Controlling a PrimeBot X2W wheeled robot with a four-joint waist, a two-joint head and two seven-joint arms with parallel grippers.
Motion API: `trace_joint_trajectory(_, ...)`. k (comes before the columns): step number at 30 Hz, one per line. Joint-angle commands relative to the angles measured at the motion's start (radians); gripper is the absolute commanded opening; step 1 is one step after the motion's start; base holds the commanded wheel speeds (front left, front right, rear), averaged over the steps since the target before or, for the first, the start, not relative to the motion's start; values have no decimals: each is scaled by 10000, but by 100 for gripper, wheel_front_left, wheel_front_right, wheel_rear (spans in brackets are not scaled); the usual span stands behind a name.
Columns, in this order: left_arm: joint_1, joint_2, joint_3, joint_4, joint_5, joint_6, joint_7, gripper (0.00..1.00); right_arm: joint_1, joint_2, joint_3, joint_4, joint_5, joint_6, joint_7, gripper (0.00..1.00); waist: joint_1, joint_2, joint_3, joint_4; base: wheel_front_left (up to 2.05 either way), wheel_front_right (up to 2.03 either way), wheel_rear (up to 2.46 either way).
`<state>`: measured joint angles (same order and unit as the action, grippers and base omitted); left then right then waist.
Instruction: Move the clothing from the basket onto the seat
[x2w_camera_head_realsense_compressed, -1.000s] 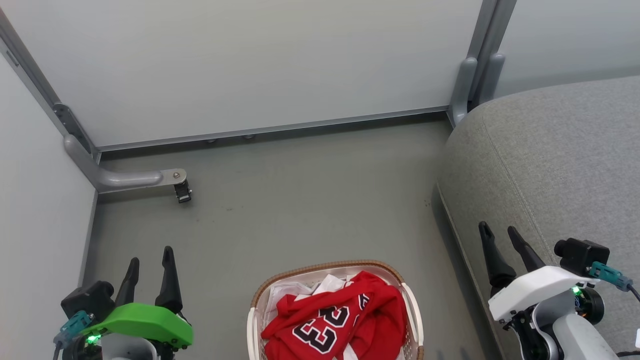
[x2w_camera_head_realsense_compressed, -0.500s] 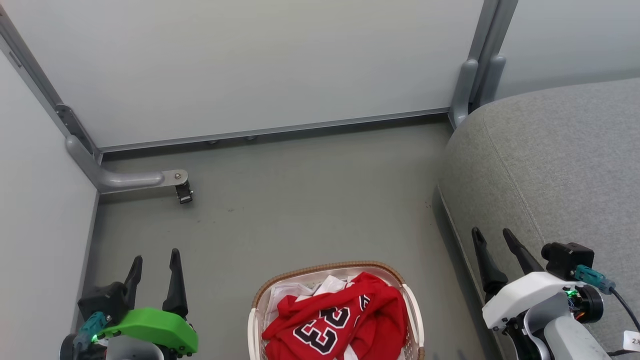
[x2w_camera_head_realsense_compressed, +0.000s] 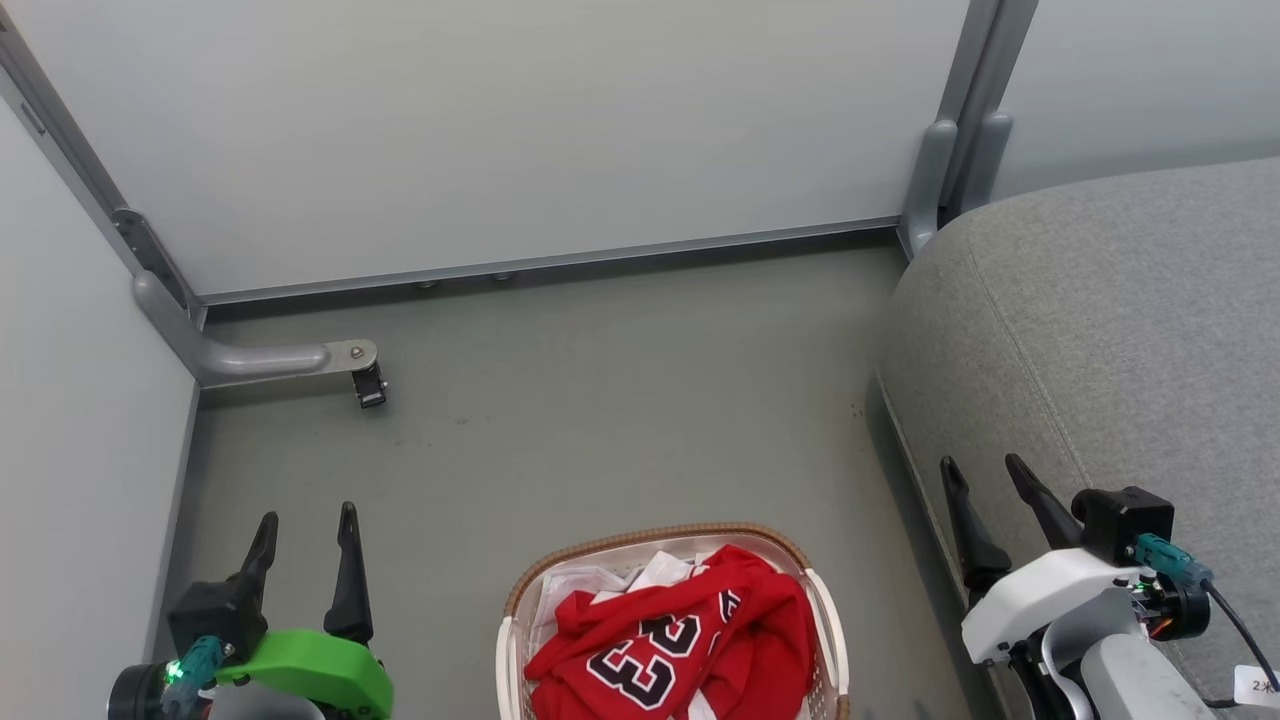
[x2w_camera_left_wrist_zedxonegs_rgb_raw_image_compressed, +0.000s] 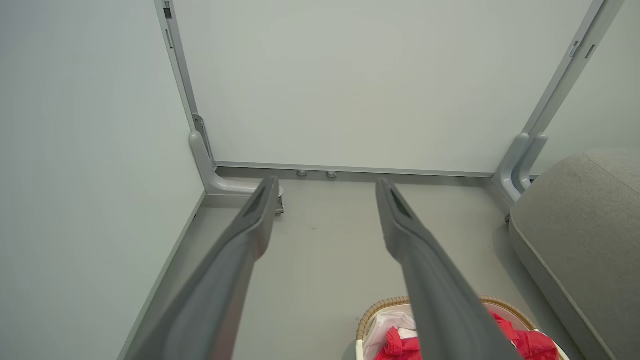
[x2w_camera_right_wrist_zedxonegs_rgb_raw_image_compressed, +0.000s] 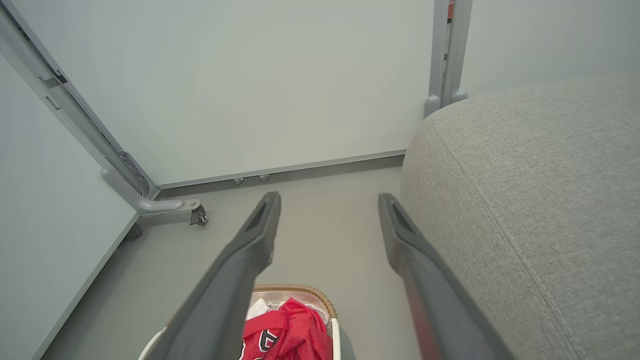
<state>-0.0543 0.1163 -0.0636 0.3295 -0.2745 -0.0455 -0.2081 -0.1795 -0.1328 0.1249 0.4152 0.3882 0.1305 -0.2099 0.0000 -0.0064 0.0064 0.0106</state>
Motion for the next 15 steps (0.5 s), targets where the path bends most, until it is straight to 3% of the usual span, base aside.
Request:
trace_joint_trajectory(1,108,20,38,-52,321,-69,-97,100,-115,-60,32,14,-254,3,-91,100,0,49,3,-8,0,0,0)
trace_joint_trajectory(15,-29,-217,-114,60,1401,-506,-348,100,-369,-105,255,54,-1171,2,-349,100,0,56,512,-127,0,0,0)
